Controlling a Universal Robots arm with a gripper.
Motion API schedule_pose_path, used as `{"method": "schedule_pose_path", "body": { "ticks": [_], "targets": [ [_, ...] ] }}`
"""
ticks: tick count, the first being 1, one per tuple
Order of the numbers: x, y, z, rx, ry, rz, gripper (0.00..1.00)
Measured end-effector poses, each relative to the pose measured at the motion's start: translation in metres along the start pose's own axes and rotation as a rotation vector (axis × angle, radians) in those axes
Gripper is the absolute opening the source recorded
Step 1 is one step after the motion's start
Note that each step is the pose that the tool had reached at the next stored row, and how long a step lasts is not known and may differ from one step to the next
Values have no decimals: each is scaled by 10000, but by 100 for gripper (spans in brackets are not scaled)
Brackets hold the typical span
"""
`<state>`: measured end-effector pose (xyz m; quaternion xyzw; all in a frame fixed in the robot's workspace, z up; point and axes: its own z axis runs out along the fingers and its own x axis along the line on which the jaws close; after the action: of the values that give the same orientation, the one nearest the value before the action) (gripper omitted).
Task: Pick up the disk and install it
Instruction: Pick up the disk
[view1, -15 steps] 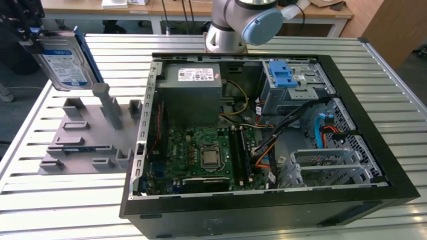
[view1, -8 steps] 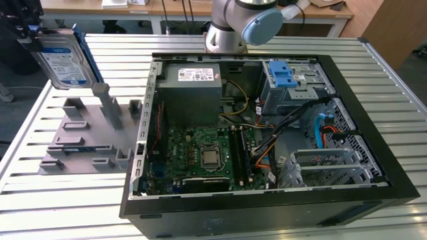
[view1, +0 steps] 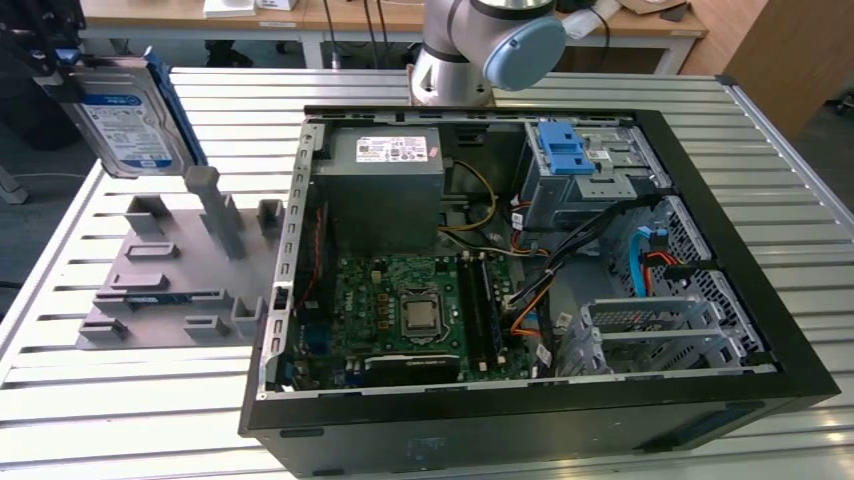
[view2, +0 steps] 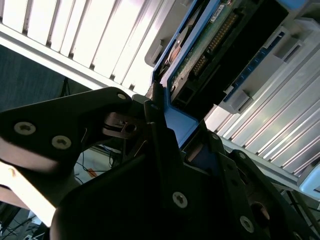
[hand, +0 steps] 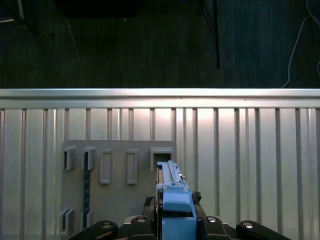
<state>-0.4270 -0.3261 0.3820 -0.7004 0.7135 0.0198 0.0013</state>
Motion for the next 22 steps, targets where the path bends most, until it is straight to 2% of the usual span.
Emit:
{"method": "schedule_pose_path", "body": {
  "ticks": [22],
  "targets": [
    [-2,2,-57,1,7,0,36]
  ]
}}
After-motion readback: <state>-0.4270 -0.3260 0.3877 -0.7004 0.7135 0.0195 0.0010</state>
